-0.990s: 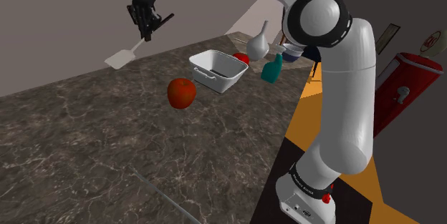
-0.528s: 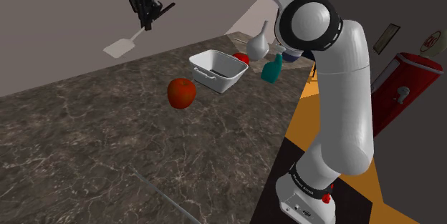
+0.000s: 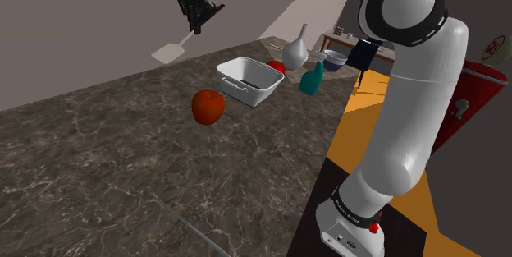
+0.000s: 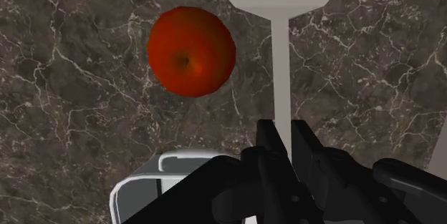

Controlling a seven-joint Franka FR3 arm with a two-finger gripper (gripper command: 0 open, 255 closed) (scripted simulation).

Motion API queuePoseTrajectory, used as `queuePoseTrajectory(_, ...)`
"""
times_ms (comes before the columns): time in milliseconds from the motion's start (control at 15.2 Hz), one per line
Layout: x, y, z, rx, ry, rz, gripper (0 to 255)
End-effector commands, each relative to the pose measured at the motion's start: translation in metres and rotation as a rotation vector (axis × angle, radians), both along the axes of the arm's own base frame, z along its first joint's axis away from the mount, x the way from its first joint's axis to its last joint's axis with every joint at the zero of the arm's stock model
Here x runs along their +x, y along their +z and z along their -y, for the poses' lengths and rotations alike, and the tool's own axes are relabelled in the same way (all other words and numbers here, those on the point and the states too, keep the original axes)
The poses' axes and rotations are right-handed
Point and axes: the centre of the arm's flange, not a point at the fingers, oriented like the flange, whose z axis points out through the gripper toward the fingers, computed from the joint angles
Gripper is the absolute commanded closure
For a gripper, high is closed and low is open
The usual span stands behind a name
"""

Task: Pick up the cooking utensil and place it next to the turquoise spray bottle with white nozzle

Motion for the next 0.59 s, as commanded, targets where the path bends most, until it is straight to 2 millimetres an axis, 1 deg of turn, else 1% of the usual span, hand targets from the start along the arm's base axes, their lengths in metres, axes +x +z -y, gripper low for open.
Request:
queuePoseTrajectory(0, -0.012, -0.001, 0.024, 0.0, 0.0, 0.0, 255)
queuePoseTrajectory(528, -0.056, -0.001, 0.12, 0.0, 0.0, 0.0, 255)
